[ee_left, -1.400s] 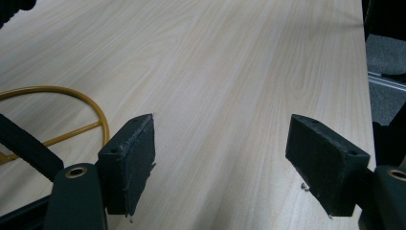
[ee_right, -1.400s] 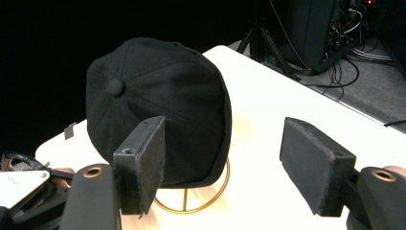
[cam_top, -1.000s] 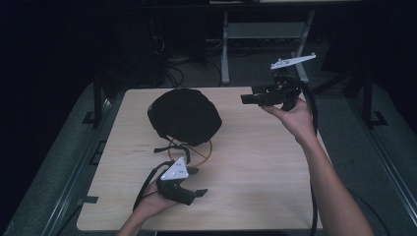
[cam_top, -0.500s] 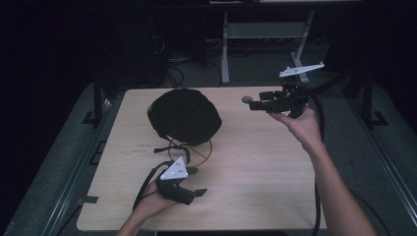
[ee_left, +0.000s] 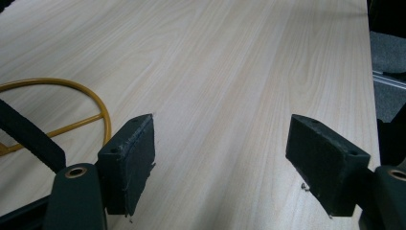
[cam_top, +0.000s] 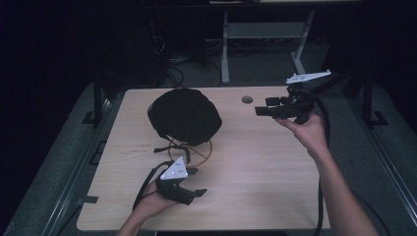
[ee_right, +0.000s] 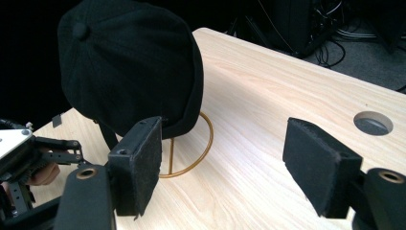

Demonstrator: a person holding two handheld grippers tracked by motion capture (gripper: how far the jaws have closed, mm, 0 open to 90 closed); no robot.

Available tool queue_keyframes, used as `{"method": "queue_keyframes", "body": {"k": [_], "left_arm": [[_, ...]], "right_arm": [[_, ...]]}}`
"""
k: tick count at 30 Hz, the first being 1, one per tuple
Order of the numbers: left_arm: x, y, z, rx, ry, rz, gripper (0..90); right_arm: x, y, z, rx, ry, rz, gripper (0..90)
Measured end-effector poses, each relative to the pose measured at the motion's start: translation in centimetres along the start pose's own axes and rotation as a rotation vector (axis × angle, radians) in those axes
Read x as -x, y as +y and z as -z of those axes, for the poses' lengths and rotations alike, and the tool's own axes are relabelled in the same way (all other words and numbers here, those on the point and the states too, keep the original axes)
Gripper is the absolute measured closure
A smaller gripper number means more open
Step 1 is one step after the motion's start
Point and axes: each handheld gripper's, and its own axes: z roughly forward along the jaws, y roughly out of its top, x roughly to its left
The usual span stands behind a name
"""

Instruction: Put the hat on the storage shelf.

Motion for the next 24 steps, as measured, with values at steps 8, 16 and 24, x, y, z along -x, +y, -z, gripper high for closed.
{"method": "queue_keyframes", "body": {"k": [8, 16, 24], "left_arm": [[0.1, -0.1, -0.1, 0.005, 0.001, 0.008, 24.9], [0.0, -0.1, 0.0, 0.004, -0.001, 0.011, 24.9], [0.0, -0.1, 0.0, 0.005, 0.002, 0.014, 24.9]], "right_arm": [[0.5, -1.2, 0.2, -0.004, 0.001, -0.022, 28.7], [0.9, -2.4, 0.4, -0.007, 0.001, -0.038, 28.1], [1.3, -3.8, 0.5, -0.01, 0.0, -0.056, 27.3]]}}
